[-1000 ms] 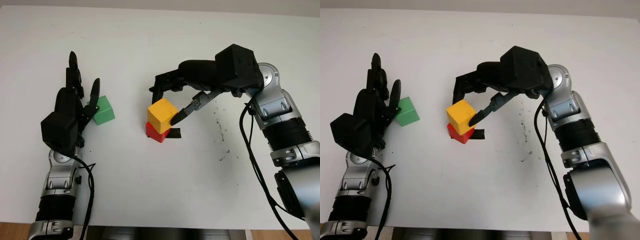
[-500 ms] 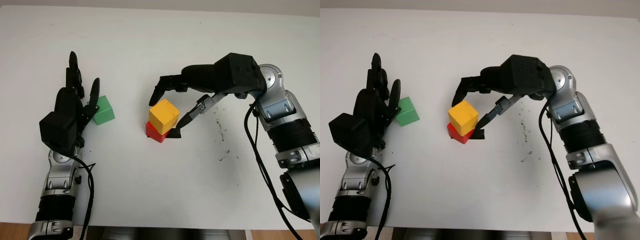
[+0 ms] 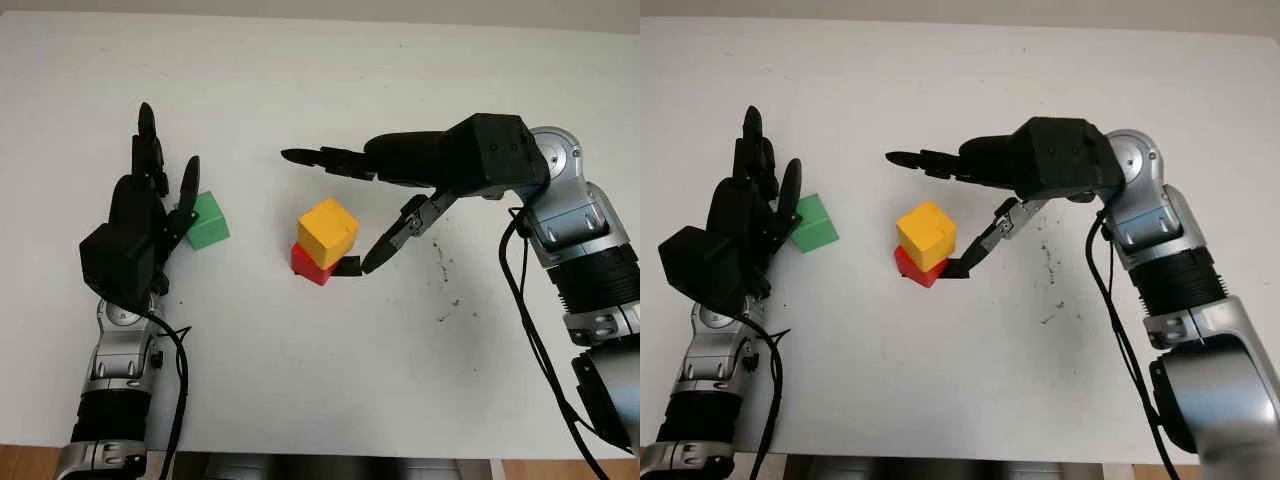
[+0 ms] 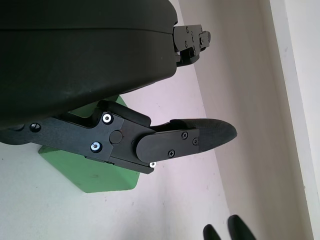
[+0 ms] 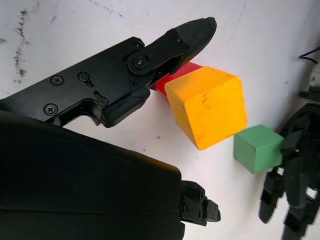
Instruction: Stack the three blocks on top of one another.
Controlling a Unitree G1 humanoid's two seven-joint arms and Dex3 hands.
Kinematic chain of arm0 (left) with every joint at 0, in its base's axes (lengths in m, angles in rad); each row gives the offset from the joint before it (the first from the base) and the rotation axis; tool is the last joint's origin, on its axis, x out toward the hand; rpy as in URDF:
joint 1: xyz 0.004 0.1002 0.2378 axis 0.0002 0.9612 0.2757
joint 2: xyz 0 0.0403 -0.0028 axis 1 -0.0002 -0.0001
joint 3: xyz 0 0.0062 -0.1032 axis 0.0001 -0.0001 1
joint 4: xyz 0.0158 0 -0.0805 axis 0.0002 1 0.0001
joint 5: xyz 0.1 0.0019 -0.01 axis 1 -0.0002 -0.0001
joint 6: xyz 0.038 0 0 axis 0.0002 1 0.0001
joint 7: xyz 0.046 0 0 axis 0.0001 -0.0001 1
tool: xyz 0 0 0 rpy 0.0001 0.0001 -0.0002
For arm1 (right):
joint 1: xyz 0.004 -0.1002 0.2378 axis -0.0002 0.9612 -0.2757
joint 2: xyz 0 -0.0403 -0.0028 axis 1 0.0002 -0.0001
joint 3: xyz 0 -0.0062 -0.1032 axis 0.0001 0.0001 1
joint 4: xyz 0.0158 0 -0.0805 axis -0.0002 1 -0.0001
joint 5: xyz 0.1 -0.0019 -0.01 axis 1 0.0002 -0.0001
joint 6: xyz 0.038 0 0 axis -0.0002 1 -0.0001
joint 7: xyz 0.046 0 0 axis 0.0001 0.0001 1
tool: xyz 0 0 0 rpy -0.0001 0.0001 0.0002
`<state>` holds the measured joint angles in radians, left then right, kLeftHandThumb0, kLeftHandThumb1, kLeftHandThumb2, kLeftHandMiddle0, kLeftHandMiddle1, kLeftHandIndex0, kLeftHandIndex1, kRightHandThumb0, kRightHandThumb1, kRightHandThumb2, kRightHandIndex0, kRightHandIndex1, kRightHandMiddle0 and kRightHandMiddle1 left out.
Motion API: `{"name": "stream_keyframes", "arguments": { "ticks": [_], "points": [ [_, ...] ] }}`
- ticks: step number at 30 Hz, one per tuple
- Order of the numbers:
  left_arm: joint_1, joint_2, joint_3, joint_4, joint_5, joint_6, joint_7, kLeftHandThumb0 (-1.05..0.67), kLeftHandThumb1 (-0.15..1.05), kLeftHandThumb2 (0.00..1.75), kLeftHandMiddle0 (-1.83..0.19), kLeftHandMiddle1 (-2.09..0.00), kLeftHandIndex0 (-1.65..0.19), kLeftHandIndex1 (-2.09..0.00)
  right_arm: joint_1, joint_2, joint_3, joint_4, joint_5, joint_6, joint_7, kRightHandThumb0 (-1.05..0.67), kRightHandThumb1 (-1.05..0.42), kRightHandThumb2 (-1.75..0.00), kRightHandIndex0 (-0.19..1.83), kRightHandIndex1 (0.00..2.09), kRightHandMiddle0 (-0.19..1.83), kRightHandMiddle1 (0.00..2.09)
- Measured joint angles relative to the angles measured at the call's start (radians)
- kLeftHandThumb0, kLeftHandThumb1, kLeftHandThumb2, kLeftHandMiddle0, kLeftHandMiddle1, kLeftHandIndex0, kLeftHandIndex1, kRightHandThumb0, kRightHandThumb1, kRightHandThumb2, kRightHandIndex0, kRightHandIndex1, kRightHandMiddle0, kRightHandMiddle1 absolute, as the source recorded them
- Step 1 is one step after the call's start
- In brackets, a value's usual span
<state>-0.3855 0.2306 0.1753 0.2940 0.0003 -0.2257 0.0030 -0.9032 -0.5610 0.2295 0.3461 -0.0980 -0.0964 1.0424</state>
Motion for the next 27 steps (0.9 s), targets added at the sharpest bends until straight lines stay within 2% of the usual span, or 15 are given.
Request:
{"name": "stream_keyframes", "arguments": {
  "ticks": [3, 5, 8, 12, 17, 22, 23, 25, 27],
  "points": [
    [0.001, 0.0, 0.001, -0.007, -0.012, 0.0, -0.003, -0.63, 1.05, 0.51, 0.16, -0.05, 0.13, -0.05, 0.006, -0.015, -0.027, -0.052, 0.027, 0.054, -0.003, -0.95, -0.9, -0.08, -0.19, 0.0, -0.19, 0.0],
    [0.001, 0.0, 0.002, -0.011, -0.021, -0.002, -0.007, -0.63, 1.05, 0.51, 0.16, -0.05, 0.14, -0.05, 0.021, -0.026, -0.07, -0.114, 0.062, 0.145, -0.029, -0.96, -0.96, -0.09, -0.19, 0.0, -0.19, 0.0],
    [0.004, 0.0, 0.003, -0.018, -0.029, -0.004, -0.015, -0.63, 1.05, 0.52, 0.17, -0.05, 0.14, -0.05, 0.096, -0.023, -0.189, -0.218, 0.126, 0.247, -0.158, -0.94, -1.04, -0.37, -0.19, 0.0, -0.19, 0.0],
    [0.009, 0.001, 0.008, -0.028, -0.039, -0.021, -0.024, -0.64, 1.05, 0.52, 0.16, -0.05, 0.13, -0.05, 0.211, -0.004, -0.274, -0.297, 0.145, 0.234, -0.311, -0.83, -1.05, -0.58, -0.19, 0.0, -0.19, 0.0],
    [0.02, 0.018, 0.008, -0.069, -0.017, -0.026, -0.033, -0.65, 1.05, 0.5, 0.14, -0.06, 0.11, -0.06, 0.36, 0.059, -0.353, -0.361, 0.228, 0.254, -0.433, -0.79, -1.05, -0.63, -0.19, 0.0, -0.19, 0.0],
    [0.031, 0.074, -0.002, -0.114, 0.102, -0.023, -0.012, -0.72, 1.05, 0.52, 0.02, -0.1, 0.04, -0.1, 0.45, 0.121, -0.365, -0.448, 0.254, 0.335, -0.559, -0.75, -1.05, -0.75, -0.19, 0.0, -0.19, 0.0],
    [0.036, 0.091, -0.006, -0.134, 0.136, -0.011, -0.01, -0.72, 1.05, 0.51, -0.01, -0.1, 0.02, -0.1, 0.467, 0.138, -0.365, -0.469, 0.258, 0.357, -0.588, -0.74, -1.05, -0.76, -0.19, 0.0, -0.19, 0.0],
    [0.051, 0.129, -0.016, -0.189, 0.213, 0.029, -0.007, -0.76, 1.05, 0.49, -0.21, -0.18, -0.04, -0.12, 0.495, 0.168, -0.366, -0.497, 0.27, 0.384, -0.63, -0.71, -1.05, -0.78, -0.19, 0.0, -0.19, 0.0],
    [0.072, 0.154, -0.022, -0.253, 0.271, 0.082, -0.007, -0.77, 1.05, 0.45, -0.27, -0.19, -0.06, -0.12, 0.518, 0.188, -0.368, -0.509, 0.277, 0.39, -0.658, -0.71, -1.05, -0.79, -0.19, 0.0, -0.19, 0.0]
  ]
}}
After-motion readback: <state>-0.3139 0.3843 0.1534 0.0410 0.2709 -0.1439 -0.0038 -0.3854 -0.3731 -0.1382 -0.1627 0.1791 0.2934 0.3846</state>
